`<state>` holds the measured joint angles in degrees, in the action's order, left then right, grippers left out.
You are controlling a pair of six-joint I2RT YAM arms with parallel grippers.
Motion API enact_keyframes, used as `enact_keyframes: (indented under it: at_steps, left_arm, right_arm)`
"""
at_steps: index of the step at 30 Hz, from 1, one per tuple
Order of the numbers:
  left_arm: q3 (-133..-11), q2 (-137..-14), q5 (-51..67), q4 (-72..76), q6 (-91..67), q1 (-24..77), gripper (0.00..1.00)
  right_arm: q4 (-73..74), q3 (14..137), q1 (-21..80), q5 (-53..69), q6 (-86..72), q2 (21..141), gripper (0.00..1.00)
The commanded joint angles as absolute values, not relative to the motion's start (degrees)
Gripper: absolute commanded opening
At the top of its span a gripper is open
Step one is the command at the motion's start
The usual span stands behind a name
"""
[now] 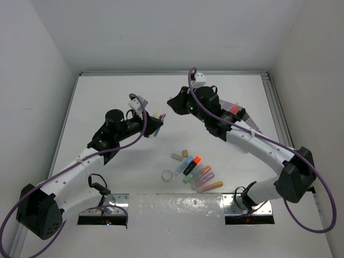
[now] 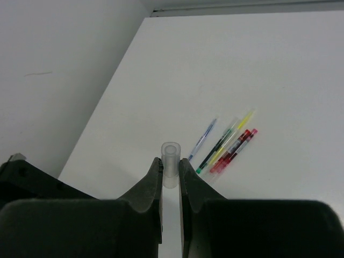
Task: Sort the stationery into containers
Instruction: Close the pen cap on the pen.
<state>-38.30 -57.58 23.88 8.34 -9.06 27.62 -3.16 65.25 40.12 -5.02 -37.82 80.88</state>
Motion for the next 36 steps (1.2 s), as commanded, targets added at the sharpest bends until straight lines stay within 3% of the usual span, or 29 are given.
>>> enact_keyframes:
  at_steps: [1, 36]
  left_arm:
    - [-38.2, -56.0, 25.3, 15.1, -12.4, 27.2, 0.0]
    - [-38.0, -57.5, 17.9, 14.9, -15.3, 27.5, 0.0]
  right_arm:
    - [-10.2, 64.4, 41.7, -7.0, -39.8, 81.3, 0.0]
    - [-15.4, 60.4, 44.7, -8.7, -41.9, 77.7, 0.0]
